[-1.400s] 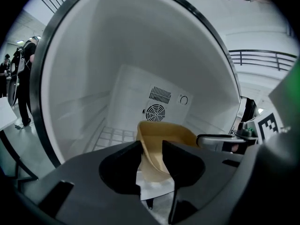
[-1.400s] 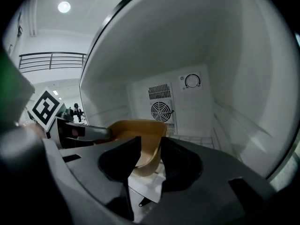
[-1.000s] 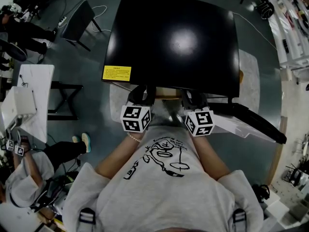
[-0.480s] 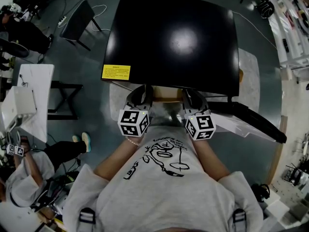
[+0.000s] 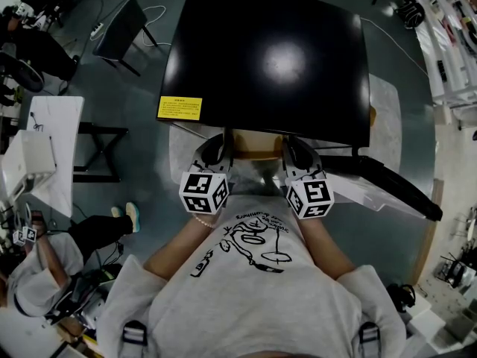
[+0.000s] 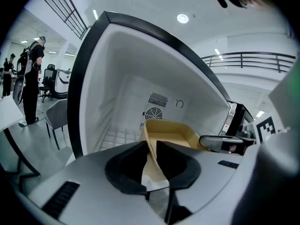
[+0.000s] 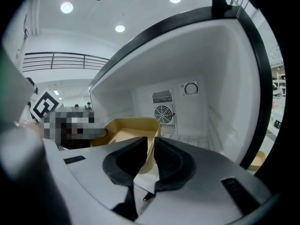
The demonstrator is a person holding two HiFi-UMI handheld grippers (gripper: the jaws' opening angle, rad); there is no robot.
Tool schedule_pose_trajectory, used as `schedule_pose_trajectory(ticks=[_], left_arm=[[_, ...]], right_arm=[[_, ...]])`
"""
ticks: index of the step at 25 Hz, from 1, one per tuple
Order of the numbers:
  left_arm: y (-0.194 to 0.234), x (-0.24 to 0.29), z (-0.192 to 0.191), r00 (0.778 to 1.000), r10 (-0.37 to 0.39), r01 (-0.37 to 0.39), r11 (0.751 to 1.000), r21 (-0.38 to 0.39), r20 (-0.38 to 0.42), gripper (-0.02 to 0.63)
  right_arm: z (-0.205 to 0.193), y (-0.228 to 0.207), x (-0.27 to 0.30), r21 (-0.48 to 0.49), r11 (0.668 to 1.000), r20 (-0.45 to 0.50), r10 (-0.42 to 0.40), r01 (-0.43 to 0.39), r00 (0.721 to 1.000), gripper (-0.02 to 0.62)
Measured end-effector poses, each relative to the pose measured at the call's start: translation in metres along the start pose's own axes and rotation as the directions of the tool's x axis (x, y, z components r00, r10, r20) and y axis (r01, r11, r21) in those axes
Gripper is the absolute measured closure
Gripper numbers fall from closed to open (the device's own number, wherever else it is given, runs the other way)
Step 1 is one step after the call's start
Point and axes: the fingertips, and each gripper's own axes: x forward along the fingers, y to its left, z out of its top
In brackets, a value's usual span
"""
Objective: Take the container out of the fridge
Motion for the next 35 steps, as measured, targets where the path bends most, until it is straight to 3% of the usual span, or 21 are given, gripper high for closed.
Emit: schedule_pose_trajectory(ticks=[35], left_arm=[[-0.006, -0.021, -0.026, 0.999, 0.021, -0.021, 1.000, -0.020, -0.035, 0.543]], right_arm=[[-0.023, 0.012, -0.019, 0.021, 0.999, -0.036, 0.029, -0.029, 0.999, 0.540]])
